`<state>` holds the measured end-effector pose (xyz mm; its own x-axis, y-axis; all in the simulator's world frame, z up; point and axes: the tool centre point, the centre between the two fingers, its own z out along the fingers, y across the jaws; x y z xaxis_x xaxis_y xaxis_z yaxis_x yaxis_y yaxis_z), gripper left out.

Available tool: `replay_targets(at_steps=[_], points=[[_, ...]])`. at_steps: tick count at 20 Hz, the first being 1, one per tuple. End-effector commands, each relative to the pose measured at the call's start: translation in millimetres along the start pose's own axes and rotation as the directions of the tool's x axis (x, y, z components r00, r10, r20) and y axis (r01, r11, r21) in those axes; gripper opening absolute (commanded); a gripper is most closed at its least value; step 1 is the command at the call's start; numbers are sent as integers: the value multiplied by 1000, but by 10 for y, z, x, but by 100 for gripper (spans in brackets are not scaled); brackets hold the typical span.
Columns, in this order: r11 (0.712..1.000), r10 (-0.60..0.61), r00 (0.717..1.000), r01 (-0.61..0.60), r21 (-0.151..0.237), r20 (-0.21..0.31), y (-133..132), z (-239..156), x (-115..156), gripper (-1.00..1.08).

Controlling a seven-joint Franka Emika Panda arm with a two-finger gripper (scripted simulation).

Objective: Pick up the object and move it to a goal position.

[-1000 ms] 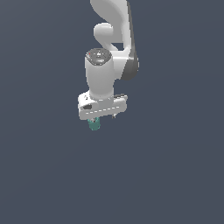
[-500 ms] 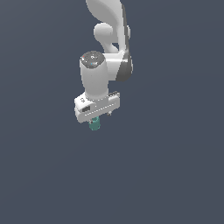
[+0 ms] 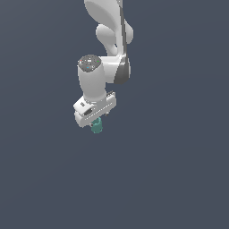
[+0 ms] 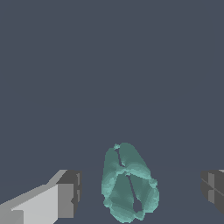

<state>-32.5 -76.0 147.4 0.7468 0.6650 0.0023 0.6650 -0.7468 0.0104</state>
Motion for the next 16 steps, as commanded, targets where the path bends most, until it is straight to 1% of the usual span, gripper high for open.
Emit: replay_targets(at_steps=[1, 6, 11, 16], points=[[998, -59, 998, 59, 1, 0, 4, 34, -60, 100], [985, -173, 985, 173, 4, 1, 9, 101, -178, 100], [962, -273, 962, 273, 7, 0, 10, 159, -283, 100], [939, -343, 939, 343, 9, -1, 8, 199, -357, 100]])
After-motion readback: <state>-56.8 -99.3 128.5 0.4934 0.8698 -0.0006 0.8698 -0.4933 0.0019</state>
